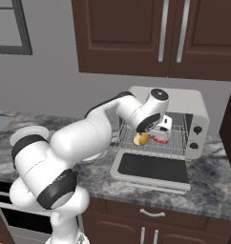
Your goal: Open the toaster oven door. Place the hotdog bun on the top rack in the toaster oven and place the steak on the bottom rack.
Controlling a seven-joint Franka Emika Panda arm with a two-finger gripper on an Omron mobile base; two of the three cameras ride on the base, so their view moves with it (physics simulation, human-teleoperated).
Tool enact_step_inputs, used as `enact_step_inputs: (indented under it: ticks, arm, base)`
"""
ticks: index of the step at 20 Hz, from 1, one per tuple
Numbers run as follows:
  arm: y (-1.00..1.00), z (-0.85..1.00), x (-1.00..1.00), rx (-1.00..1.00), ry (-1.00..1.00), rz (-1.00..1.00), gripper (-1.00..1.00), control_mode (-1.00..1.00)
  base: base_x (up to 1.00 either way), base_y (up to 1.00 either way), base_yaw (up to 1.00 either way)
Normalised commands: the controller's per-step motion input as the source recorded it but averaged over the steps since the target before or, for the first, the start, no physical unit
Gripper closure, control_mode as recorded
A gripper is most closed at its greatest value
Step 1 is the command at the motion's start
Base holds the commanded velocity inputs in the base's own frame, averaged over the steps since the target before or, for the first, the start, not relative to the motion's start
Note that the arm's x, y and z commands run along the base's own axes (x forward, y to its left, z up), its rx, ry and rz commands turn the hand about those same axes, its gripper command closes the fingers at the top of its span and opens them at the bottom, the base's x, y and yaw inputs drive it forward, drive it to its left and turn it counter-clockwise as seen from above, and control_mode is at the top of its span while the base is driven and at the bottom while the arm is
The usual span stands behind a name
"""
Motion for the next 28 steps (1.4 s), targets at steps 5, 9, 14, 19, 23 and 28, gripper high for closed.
enact_step_inputs:
  ticks: [5,9,14,19,23,28]
  arm:
    - [-0.06,-0.23,0.13,0.00,0.00,0.00,1.00,-1.00]
    - [-0.10,-0.28,0.00,0.00,0.00,0.00,1.00,-1.00]
    - [-0.09,-0.21,0.06,0.00,0.00,0.00,1.00,-1.00]
    - [-0.08,-0.10,0.09,0.00,0.00,0.00,1.00,-1.00]
    - [-0.13,-0.13,0.01,0.00,0.00,0.00,1.00,-1.00]
    - [-0.16,-0.19,-0.01,0.00,0.00,0.00,1.00,-1.00]
  base:
    - [0.00,0.00,0.00]
    - [0.00,0.00,0.00]
    - [0.00,0.00,0.00]
    - [0.00,0.00,0.00]
    - [0.00,0.00,0.00]
    - [0.00,0.00,0.00]
